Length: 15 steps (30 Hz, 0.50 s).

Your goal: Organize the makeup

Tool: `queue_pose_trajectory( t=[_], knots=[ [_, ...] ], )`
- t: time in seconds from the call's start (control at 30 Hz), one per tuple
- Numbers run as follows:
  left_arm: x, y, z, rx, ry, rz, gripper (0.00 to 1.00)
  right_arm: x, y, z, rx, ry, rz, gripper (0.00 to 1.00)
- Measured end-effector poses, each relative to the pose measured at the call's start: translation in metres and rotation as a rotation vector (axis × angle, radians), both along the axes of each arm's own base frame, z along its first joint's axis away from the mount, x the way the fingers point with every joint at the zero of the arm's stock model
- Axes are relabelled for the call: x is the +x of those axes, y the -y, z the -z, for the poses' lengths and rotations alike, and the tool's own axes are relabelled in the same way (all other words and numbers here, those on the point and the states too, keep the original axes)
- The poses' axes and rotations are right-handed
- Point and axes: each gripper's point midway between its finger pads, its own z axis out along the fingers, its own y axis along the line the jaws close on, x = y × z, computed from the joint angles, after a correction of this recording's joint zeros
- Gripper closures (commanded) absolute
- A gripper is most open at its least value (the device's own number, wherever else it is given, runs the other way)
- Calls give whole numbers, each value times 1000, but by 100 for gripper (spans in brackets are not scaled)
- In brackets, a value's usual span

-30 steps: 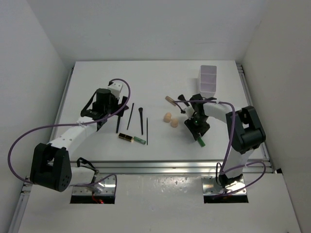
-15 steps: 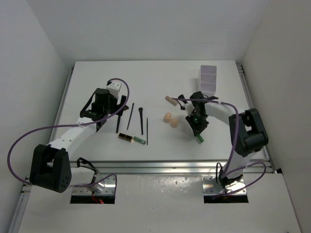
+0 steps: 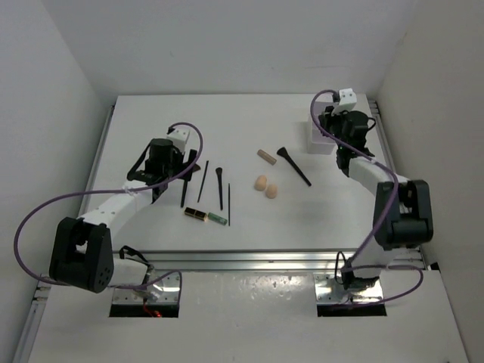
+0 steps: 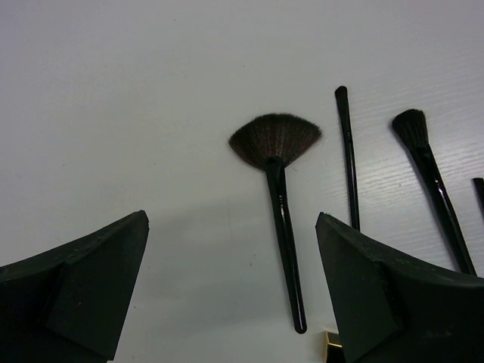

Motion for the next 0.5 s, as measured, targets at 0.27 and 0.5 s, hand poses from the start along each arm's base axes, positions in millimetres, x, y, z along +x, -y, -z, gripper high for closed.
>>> queue_pose_trajectory(
  t=[0.27,0.5],
  knots=[
    [1,-4,19,24,-50,-19,1,26,25,78,37,-101,84,100],
    [4,-4,27,32,-71,-22,1,40,54,85,88,-42,145,100]
  ],
)
